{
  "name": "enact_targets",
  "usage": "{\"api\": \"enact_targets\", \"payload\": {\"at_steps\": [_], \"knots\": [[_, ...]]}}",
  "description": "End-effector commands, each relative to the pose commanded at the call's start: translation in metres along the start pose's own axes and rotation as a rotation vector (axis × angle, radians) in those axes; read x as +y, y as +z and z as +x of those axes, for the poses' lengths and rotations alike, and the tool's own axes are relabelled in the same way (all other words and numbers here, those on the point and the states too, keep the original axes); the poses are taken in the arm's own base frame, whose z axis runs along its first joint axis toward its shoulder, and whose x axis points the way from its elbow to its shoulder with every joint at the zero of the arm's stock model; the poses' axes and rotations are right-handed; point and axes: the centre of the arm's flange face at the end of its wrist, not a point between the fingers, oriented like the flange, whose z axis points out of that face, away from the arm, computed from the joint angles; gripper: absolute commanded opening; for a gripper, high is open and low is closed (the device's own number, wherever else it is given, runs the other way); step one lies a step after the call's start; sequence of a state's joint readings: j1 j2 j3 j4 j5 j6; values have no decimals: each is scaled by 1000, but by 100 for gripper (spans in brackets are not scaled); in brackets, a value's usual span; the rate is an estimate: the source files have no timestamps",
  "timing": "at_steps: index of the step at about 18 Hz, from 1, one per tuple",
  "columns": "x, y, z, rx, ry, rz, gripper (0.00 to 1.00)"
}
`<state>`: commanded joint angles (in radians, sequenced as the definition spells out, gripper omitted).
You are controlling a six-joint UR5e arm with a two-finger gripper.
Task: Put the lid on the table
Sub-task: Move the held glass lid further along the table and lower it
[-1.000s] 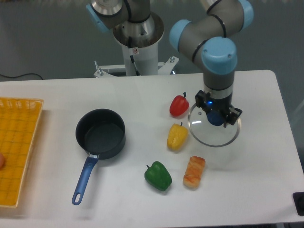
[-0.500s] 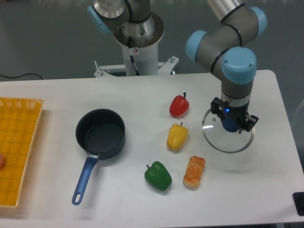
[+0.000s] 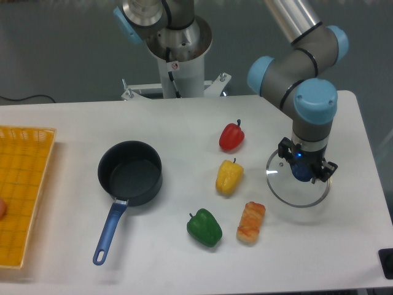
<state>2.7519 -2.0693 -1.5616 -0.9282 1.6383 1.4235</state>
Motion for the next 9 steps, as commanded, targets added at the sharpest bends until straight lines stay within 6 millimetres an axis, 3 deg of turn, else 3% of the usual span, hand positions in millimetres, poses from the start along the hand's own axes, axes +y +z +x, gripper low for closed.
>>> {"api": "enact_targets", "payload": {"at_steps": [9], "knots": [[5,27,-19,-11,15,38,63]]}}
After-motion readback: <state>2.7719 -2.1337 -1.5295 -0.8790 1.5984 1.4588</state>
